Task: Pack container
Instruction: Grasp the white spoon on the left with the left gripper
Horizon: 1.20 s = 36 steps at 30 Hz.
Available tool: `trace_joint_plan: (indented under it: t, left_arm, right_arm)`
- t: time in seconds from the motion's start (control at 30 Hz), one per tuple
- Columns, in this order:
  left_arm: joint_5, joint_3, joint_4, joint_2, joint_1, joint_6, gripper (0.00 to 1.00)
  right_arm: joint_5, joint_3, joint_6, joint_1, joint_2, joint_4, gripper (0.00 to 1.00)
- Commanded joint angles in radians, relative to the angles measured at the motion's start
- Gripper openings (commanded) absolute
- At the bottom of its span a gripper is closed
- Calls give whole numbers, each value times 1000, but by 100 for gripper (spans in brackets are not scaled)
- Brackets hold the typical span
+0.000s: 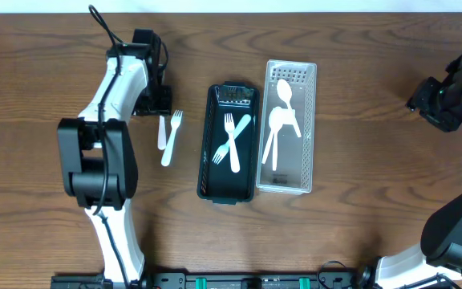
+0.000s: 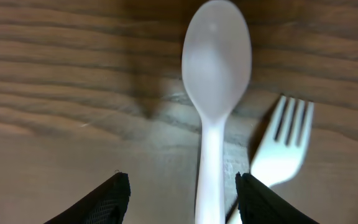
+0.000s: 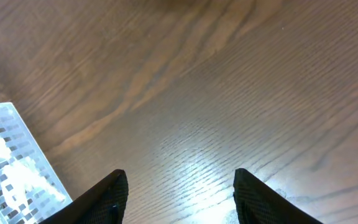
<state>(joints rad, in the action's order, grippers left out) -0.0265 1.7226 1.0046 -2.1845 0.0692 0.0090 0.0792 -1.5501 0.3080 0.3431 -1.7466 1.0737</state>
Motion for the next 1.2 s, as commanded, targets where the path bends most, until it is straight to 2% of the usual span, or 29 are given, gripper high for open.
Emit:
trace_joint_plan:
  t: [0.0,0.23,0.3,0.4,0.47,0.9,1.07,1.17]
  left_arm:
    - [0,-11,-4,-38,1,20,58]
    - [0,-11,-13,-72,1,21,55]
    - [1,-11,-23,-72,1,21,50]
    - [11,-11,-25,-73,1,21,37]
    - [32,-11,-28,-75,1,21,33]
    - [42,-13,-31,-84,1,9,33]
    - [41,-19,-44,-84,1,-6,32]
    - [41,-19,-46,-84,1,-6,27]
  right_arm:
    - [7,1,13,2,-5,4,57]
    - [7,1,13,2,-5,11,57]
    - [7,1,13,2,-5,12,57]
    - [7,1,13,2,-5,14,56]
    - [7,1,13,2,-5,15,57]
    - [7,1,8,2,-5,23,55]
    - [7,1,8,2,-5,23,55]
    - [7,1,8,2,-5,23,55]
